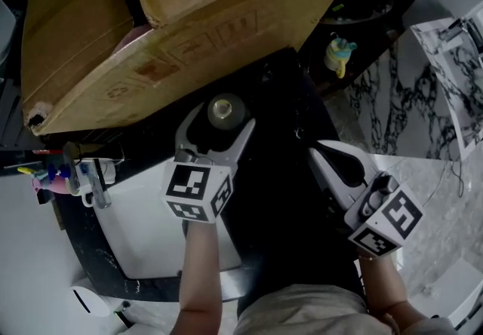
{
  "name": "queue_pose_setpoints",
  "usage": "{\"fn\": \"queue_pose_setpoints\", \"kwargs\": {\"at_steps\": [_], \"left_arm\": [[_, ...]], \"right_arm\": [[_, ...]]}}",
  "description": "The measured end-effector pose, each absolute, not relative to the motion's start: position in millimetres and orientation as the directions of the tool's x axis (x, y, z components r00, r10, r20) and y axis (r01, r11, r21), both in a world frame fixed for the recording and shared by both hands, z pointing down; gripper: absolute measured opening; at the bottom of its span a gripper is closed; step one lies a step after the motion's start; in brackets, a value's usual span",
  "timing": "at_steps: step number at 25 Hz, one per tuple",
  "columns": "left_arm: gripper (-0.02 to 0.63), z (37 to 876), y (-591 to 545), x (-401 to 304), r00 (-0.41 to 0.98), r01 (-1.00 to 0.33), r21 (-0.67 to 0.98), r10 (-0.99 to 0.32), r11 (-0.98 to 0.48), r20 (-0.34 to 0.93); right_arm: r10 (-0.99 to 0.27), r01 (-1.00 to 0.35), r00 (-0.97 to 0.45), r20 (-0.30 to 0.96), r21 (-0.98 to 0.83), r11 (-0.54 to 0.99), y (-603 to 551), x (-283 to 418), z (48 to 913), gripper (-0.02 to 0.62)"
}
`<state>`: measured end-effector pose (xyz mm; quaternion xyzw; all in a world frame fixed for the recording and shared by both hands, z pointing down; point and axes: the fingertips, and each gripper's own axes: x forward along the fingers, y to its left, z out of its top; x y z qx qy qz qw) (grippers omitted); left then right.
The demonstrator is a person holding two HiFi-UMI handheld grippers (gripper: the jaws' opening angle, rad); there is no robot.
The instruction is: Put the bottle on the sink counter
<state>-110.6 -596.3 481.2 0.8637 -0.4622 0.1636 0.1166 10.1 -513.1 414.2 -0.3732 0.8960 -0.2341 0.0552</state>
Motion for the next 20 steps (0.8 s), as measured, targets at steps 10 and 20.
{"fn": "queue_pose_setpoints", "kwargs": {"at_steps": [10, 20], "left_arm": [[0.353, 439, -542, -113, 0.524, -0.842, 0.075, -0.779, -0.534, 0.345], [0.313, 389, -463, -90, 0.540, -0.839, 0.052, -0.817, -0.542, 0.203]], "right_arm": [[-0.688, -0.633, -0.725, 0.029, -0.422, 0.649, -471, 17, 380, 0.003], [-0.695, -0.639, -0.719, -0.013, -0.381, 0.668, -405, 36, 353, 0.003]]}}
